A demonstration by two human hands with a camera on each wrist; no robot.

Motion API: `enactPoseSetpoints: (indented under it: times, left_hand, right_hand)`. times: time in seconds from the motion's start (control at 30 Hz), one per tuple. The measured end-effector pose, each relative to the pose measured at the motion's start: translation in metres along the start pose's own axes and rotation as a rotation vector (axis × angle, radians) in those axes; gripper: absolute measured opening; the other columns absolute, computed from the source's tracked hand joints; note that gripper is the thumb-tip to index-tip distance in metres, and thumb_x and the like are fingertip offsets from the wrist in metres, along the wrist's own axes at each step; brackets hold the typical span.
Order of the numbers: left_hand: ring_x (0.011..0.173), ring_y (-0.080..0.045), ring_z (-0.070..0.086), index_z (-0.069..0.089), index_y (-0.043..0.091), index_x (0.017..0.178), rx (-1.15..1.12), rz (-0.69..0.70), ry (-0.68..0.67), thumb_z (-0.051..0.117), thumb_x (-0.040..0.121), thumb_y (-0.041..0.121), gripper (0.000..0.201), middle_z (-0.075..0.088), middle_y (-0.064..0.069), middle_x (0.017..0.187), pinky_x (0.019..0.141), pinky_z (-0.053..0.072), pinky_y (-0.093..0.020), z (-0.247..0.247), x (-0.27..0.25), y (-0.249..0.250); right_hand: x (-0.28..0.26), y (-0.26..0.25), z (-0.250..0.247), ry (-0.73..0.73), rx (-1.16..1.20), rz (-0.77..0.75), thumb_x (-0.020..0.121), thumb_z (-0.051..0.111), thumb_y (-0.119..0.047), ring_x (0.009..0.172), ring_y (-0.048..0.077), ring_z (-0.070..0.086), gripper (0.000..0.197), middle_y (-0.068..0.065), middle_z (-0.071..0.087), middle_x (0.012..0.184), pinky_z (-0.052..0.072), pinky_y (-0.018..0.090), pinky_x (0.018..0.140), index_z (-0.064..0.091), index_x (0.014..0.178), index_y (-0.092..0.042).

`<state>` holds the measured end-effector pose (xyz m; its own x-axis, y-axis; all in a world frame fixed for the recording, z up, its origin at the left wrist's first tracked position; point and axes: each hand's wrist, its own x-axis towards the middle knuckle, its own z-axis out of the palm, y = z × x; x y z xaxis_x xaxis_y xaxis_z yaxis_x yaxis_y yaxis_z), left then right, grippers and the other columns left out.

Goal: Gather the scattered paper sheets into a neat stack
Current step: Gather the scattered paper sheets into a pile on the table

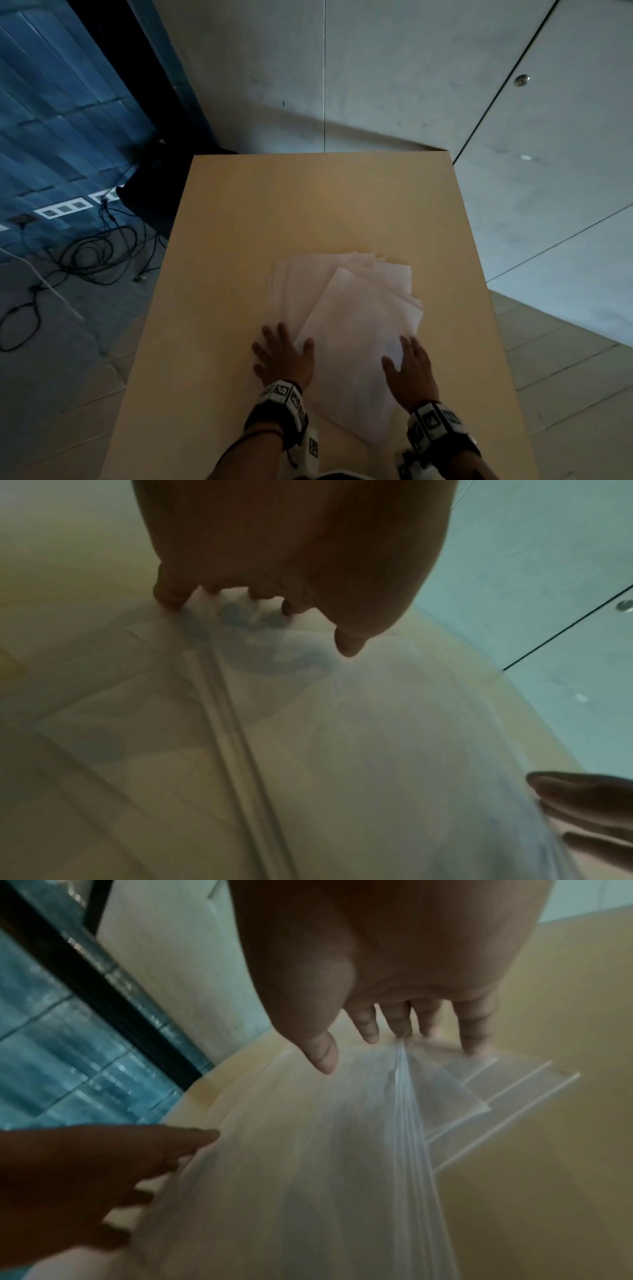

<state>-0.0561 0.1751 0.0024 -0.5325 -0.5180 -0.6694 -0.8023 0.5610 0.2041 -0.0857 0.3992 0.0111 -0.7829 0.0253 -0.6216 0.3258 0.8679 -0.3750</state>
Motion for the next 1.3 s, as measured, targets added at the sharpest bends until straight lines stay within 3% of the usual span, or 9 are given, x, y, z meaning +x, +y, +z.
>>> enactPoseSetpoints:
  times: [0.13, 0.2, 0.4, 0.63, 0.73, 0.87, 1.03, 1.3]
  left_hand:
    - [0.146, -0.035, 0.007, 0.010, 0.026, 0.151, -0.083, 0.023, 0.109, 0.041, 0.087, 0.060, 0.079, 0.006, -0.001, 0.162, 0.114, 0.023, -0.050, -0.018, 0.009, -0.009]
    - [0.147, -0.035, 0.005, 0.006, 0.023, 0.152, -0.086, 0.021, 0.118, 0.041, 0.088, 0.058, 0.081, 0.004, -0.002, 0.163, 0.116, 0.021, -0.050, -0.027, 0.019, -0.015]
    - [0.148, -0.034, -0.009, -0.009, 0.016, 0.152, -0.005, 0.056, -0.014, 0.034, 0.088, 0.063, 0.090, -0.015, -0.003, 0.162, 0.120, 0.009, -0.051, -0.012, 0.013, -0.002]
    - [0.149, -0.032, -0.008, -0.007, 0.014, 0.152, 0.011, 0.117, -0.039, 0.037, 0.090, 0.058, 0.088, -0.012, -0.005, 0.162, 0.120, 0.012, -0.047, 0.006, -0.009, 0.008]
    - [0.146, -0.035, 0.010, 0.004, 0.013, 0.152, -0.036, 0.146, 0.023, 0.044, 0.090, 0.052, 0.084, 0.007, -0.007, 0.162, 0.117, 0.021, -0.046, -0.005, -0.007, 0.004]
    - [0.130, -0.043, 0.035, 0.030, 0.009, 0.144, -0.105, 0.087, 0.095, 0.051, 0.088, 0.046, 0.070, 0.034, -0.021, 0.145, 0.108, 0.033, -0.047, -0.034, 0.022, 0.003]
    - [0.126, -0.044, 0.038, 0.039, 0.007, 0.136, -0.161, 0.001, 0.022, 0.050, 0.089, 0.041, 0.060, 0.036, -0.023, 0.139, 0.104, 0.035, -0.047, -0.056, 0.053, 0.021]
    - [0.128, -0.043, 0.038, 0.036, 0.014, 0.142, -0.194, 0.063, -0.101, 0.050, 0.088, 0.038, 0.061, 0.034, -0.018, 0.145, 0.107, 0.034, -0.045, -0.051, 0.061, 0.050]
  right_hand:
    - [0.007, 0.006, -0.022, 0.144, 0.073, 0.174, 0.093, 0.051, -0.043, 0.141, 0.036, 0.026, 0.067, 0.012, 0.026, 0.156, 0.035, 0.050, 0.110, 0.031, 0.149, -0.013]
    - [0.011, 0.007, -0.026, 0.141, 0.058, 0.224, 0.092, 0.052, -0.043, 0.137, 0.037, 0.027, 0.065, 0.014, 0.028, 0.151, 0.036, 0.051, 0.106, 0.035, 0.145, -0.010]
    - [0.007, -0.003, -0.011, 0.082, -0.097, 0.164, 0.092, 0.047, -0.048, 0.133, 0.037, 0.031, 0.062, 0.012, 0.029, 0.146, 0.041, 0.049, 0.102, 0.037, 0.140, -0.010]
    - [-0.003, -0.024, 0.011, -0.001, -0.009, 0.106, 0.092, 0.045, -0.048, 0.133, 0.037, 0.031, 0.063, 0.012, 0.030, 0.145, 0.040, 0.048, 0.106, 0.038, 0.142, -0.010]
    - [-0.001, -0.027, 0.007, -0.036, 0.118, 0.122, 0.093, 0.048, -0.043, 0.131, 0.041, 0.033, 0.056, 0.017, 0.033, 0.141, 0.035, 0.047, 0.109, 0.044, 0.138, -0.010]
    - [0.014, -0.026, -0.011, -0.009, 0.183, 0.148, 0.094, 0.050, -0.037, 0.130, 0.043, 0.036, 0.056, 0.020, 0.037, 0.139, 0.032, 0.048, 0.109, 0.041, 0.141, -0.010]
    - [0.042, -0.040, -0.027, -0.005, 0.243, 0.219, 0.091, 0.051, -0.038, 0.128, 0.044, 0.043, 0.060, 0.026, 0.041, 0.140, 0.036, 0.046, 0.108, 0.044, 0.141, -0.005]
    - [0.067, -0.059, -0.037, -0.037, 0.373, 0.261, 0.089, 0.057, -0.035, 0.130, 0.044, 0.043, 0.063, 0.023, 0.035, 0.145, 0.035, 0.045, 0.111, 0.044, 0.142, -0.004]
